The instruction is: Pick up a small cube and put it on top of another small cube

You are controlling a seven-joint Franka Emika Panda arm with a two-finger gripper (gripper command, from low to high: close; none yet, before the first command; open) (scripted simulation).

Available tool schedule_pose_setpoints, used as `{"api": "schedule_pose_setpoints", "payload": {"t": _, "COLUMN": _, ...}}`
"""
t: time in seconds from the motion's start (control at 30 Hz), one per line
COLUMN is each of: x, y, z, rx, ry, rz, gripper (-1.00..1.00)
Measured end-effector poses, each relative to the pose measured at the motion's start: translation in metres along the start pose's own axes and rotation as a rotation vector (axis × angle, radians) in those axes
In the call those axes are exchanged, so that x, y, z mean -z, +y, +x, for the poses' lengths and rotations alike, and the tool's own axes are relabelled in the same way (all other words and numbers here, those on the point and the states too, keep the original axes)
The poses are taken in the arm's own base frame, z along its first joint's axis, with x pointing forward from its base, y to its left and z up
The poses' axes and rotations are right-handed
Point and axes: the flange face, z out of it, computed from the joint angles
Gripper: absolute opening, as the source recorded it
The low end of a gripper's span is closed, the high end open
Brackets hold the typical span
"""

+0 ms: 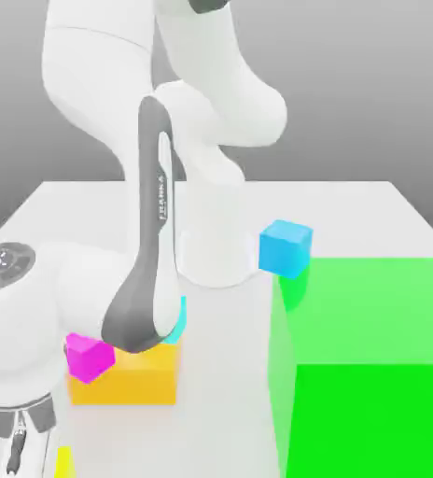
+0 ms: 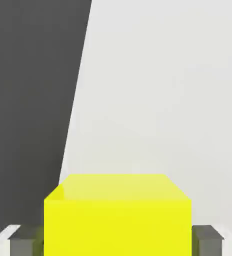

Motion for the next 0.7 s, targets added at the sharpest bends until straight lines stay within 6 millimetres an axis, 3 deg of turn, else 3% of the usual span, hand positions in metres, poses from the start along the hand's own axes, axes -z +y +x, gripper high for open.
{"api": "schedule_pose_setpoints", "payload": {"t": 0.1, "x": 0.001, "y": 0.000, "z": 0.000, "rx": -0.001, "ry": -0.001, "rz": 0.000, "gripper": -1.00}}
{"api": "schedule_pose_setpoints", "payload": {"t": 0.27, "x": 0.064, "y": 0.004, "z": 0.003, "rx": 0.004, "ry": -0.001, "rz": 0.000, "gripper": -1.00}}
{"api": "schedule_pose_setpoints", "payload": {"t": 0.47, "x": 0.119, "y": 0.039, "z": 0.026, "rx": 0.042, "ry": 0.000, "rz": -0.001, "gripper": -1.00}}
{"api": "schedule_pose_setpoints", "payload": {"t": 0.7, "x": 0.166, "y": 0.093, "z": 0.055, "rx": 0.083, "ry": -0.001, "rz": -0.001, "gripper": -1.00}}
